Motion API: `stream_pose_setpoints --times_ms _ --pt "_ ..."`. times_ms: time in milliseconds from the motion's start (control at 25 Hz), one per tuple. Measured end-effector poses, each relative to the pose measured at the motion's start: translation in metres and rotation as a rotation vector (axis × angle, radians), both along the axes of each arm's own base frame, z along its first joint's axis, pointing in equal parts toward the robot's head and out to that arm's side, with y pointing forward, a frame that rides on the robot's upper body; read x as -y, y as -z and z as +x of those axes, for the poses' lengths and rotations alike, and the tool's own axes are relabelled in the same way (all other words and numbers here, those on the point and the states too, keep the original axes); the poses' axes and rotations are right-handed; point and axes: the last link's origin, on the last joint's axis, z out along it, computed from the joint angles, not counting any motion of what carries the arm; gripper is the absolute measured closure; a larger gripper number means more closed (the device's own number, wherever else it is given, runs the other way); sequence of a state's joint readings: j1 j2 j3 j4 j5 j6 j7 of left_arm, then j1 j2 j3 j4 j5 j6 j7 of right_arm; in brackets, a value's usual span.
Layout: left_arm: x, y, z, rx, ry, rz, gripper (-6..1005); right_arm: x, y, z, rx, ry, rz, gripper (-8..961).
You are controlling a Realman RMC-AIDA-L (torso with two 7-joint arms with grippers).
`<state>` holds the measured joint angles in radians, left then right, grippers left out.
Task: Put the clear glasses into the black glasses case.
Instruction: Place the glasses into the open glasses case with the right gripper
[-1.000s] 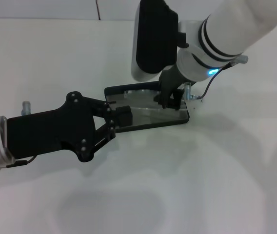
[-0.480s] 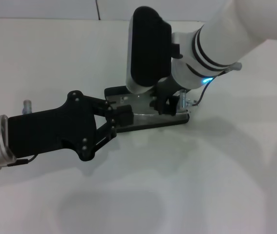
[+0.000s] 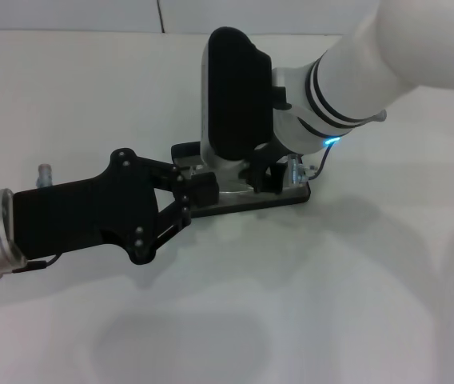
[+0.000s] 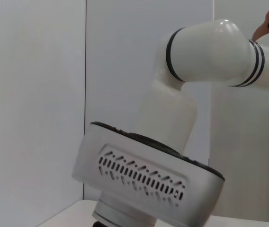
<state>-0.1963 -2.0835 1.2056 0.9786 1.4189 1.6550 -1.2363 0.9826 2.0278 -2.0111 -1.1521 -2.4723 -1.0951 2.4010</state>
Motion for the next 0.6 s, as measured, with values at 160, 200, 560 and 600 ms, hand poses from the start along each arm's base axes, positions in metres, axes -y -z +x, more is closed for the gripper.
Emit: stream_pose_setpoints --times_ms 160,200,560,600 --pt "0.0001 0.0004 0.0 0.001 -0.001 -0.001 951 -0.0016 0.0014 0.0029 0.027 -0.021 0.029 824" --pt "0.0002 0.0005 0.0 0.002 -0.002 -0.001 951 -0.0019 0.0018 0.0039 0.036 -0.025 0.038 824" --pt "0.0004 0.0018 -0.0007 0.008 -0.001 0.003 951 -0.0023 0.0026 0.004 0.045 -0.033 0.05 823" --pt "0.0004 0.0018 -0.0006 0.008 -0.001 0.003 951 -0.0022 0.0026 0.004 0.045 -0.034 0.05 823"
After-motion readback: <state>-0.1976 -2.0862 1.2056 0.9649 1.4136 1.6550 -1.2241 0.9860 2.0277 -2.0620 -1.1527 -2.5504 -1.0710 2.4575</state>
